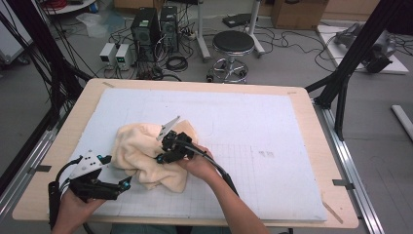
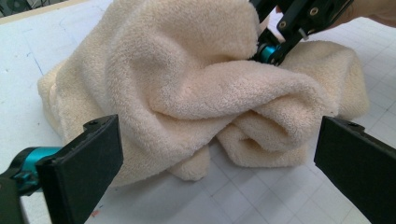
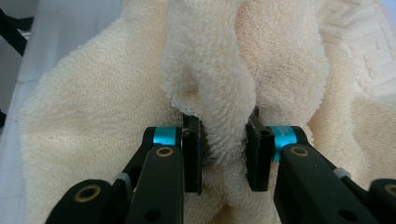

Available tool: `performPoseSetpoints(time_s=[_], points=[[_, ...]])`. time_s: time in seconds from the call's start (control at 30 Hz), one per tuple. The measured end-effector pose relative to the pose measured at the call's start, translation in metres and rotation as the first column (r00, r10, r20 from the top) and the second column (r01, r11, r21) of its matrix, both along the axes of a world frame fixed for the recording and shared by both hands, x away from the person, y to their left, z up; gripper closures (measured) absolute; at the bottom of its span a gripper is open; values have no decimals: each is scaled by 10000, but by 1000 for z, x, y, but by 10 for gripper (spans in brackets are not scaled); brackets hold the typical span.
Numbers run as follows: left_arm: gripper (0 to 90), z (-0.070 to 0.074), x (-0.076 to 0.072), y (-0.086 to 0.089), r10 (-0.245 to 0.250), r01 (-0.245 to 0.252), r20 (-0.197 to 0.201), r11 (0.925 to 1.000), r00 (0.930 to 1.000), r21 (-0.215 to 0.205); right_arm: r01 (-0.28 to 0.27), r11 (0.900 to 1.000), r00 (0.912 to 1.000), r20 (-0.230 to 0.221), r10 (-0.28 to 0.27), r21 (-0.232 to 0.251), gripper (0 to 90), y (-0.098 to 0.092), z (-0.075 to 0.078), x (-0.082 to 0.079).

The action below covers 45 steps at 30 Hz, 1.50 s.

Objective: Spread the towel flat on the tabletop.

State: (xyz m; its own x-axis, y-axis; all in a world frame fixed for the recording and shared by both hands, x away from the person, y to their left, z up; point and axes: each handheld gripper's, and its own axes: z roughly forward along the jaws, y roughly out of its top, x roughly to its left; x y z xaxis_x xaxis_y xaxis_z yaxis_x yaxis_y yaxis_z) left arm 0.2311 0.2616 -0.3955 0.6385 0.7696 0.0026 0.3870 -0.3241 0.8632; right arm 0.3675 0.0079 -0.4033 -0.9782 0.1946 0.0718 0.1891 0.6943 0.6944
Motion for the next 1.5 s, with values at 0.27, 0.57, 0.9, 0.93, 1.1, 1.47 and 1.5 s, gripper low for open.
performPoseSetpoints(time_s=[0.27,0.57,0.9,0.93,1.1,1.47,1.5], points=[[17,0,-2,2,51,-51,-8,10000,10000,-38,289,9983,9984,468,-313,507,743,-40,30,-2],[17,0,-1,-2,-1,1,-19,10000,10000,-21,712,9947,9882,1304,-805,742,752,-101,69,-17],[17,-1,2,-7,-97,97,-93,10000,9999,8,1044,9938,9757,1898,-1095,370,751,-172,96,-59],[17,-1,2,-7,-91,91,-92,10000,9999,-6,1029,9942,9776,1812,-1069,316,751,-177,94,-63],[17,-1,3,-10,-134,134,-102,9999,9999,-19,814,9960,9880,1346,-758,-362,740,-184,73,-78],[17,5,10,-22,-283,283,62,9996,9996,-37,1173,9896,9805,1484,-1287,832,532,-214,86,-75],[17,5,11,-23,-291,291,60,9995,9996,-78,1203,9875,9792,1518,-1349,1013,533,-217,90,-72]])
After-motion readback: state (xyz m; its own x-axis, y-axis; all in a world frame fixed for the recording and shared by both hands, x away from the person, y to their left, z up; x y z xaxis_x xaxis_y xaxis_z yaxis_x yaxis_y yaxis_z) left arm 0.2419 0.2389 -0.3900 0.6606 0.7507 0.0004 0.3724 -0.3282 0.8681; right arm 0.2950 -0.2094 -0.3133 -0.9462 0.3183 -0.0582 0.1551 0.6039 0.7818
